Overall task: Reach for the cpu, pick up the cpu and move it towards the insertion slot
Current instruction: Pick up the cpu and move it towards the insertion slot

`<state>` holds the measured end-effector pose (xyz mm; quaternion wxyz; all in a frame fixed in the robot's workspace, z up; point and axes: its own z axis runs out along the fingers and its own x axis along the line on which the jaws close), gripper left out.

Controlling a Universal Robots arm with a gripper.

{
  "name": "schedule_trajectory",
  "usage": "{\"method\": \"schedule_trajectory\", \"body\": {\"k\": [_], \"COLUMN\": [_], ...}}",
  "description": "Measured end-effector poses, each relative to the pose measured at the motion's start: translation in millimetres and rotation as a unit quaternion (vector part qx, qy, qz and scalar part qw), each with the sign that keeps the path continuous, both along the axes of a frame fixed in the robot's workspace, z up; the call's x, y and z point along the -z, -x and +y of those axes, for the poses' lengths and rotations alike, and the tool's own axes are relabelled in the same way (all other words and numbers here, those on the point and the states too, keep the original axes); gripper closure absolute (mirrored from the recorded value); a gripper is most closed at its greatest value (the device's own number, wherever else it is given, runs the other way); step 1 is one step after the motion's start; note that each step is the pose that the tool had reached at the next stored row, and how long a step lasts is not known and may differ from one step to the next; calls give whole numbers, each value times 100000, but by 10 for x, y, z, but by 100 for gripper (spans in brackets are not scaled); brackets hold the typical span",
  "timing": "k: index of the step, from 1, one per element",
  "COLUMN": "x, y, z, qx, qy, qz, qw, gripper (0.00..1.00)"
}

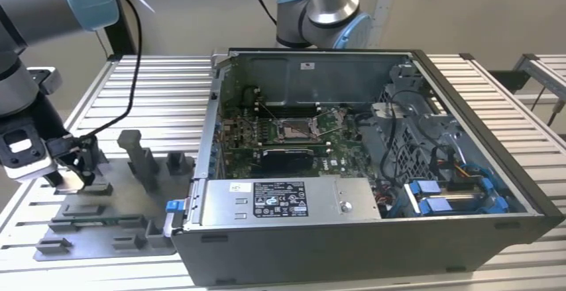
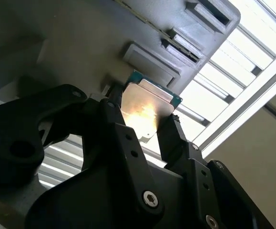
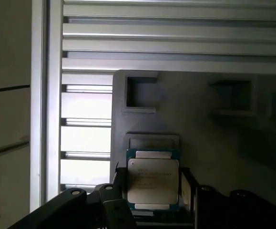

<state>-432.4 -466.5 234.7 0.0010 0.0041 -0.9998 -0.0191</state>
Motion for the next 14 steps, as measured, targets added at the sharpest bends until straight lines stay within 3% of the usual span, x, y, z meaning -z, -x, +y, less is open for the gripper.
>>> {"method": "schedule_trajectory", "body": {"k": [14], "x": [-187], "y": [0], "z": [0], "qx": [-4], "qy": [4], "qz": [32], "qw": [100000], "gripper": [100]}}
